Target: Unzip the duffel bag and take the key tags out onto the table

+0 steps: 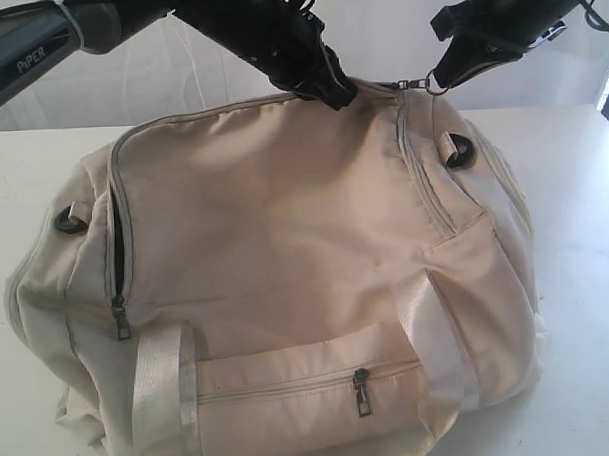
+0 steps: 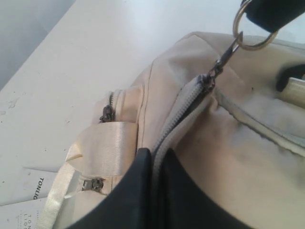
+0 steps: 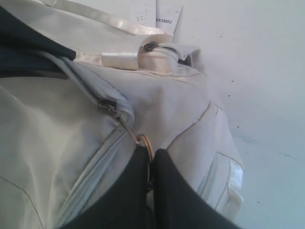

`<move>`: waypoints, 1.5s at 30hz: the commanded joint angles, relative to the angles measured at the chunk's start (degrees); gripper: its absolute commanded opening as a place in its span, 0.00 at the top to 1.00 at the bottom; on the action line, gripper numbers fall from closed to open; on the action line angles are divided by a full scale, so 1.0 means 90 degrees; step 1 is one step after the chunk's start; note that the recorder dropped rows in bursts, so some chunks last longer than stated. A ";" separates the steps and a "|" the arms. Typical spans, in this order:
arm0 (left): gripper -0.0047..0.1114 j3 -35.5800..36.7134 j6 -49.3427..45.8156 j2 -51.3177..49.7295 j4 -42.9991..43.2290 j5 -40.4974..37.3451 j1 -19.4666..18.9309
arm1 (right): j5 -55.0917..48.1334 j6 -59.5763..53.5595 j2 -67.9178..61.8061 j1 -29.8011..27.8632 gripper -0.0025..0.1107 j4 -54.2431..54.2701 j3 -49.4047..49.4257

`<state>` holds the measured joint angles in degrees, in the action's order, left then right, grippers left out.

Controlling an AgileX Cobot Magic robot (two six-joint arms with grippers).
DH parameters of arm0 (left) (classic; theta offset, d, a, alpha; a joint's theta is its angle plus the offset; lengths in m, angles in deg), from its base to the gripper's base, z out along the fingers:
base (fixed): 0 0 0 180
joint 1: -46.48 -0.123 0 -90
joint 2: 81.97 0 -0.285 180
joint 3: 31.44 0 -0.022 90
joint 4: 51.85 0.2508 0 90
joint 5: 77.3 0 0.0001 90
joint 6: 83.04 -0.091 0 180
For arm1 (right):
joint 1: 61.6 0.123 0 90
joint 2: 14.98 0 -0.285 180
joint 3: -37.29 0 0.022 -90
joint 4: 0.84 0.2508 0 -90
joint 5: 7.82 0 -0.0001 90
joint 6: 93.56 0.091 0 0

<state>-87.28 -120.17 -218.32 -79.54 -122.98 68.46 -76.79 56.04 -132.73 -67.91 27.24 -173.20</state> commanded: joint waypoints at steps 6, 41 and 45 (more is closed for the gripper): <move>0.96 0.0040 0.0312 0.0108 0.1019 -0.0256 -0.0526 | -0.0110 0.0081 0.0335 -0.0187 0.98 -0.1242 0.0053; 0.72 0.0044 -0.1161 0.0013 -0.1256 -0.2174 -0.0824 | 0.0234 -0.0618 0.0381 -0.0187 0.98 0.0697 0.0425; 0.50 0.0044 -0.1327 0.0013 -0.1298 -0.2161 -0.0772 | 0.0430 -0.0618 0.0340 -0.0162 0.98 0.0754 0.0425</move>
<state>-87.28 -130.72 -218.92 -90.95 -140.81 61.53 -74.50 51.36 -129.76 -68.84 34.52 -169.58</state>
